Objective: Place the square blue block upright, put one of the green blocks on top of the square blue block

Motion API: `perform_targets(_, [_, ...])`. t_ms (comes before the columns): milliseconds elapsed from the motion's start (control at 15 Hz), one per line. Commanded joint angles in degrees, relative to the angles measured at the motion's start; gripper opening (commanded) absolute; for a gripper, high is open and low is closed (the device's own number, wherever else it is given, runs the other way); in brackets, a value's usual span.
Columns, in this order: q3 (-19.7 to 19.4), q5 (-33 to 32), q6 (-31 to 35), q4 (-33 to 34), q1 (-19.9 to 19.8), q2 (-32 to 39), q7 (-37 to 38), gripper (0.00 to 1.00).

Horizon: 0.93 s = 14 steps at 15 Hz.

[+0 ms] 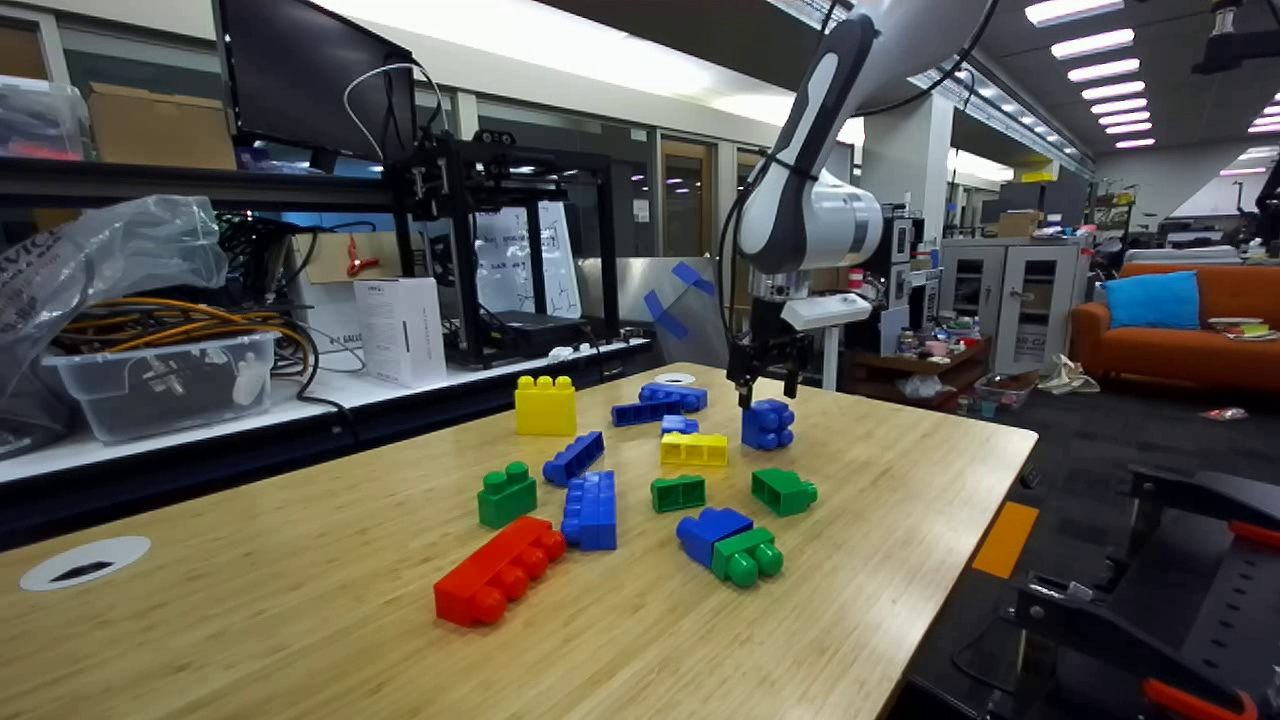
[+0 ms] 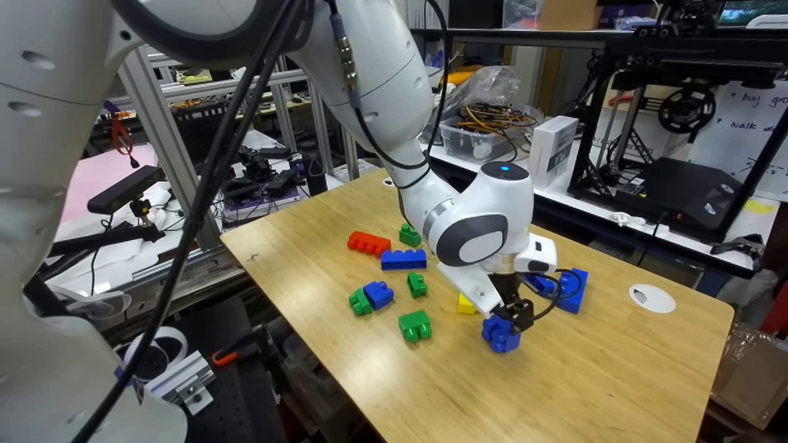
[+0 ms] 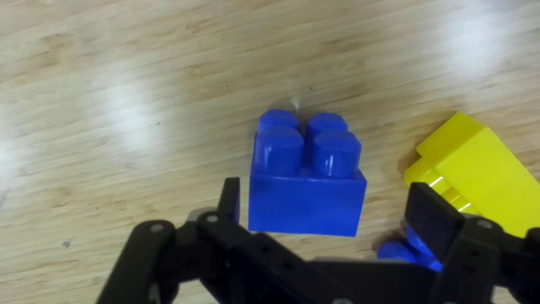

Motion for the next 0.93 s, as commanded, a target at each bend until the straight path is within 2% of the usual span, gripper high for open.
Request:
perform_targets(0, [-0.16,-1.15,0.0,2.14,-0.54,1.61,-1.21,1.0])
perform_targets(867, [0.07,-1.21,-1.15,5.65,-1.1,5.04,-1.09,1.0])
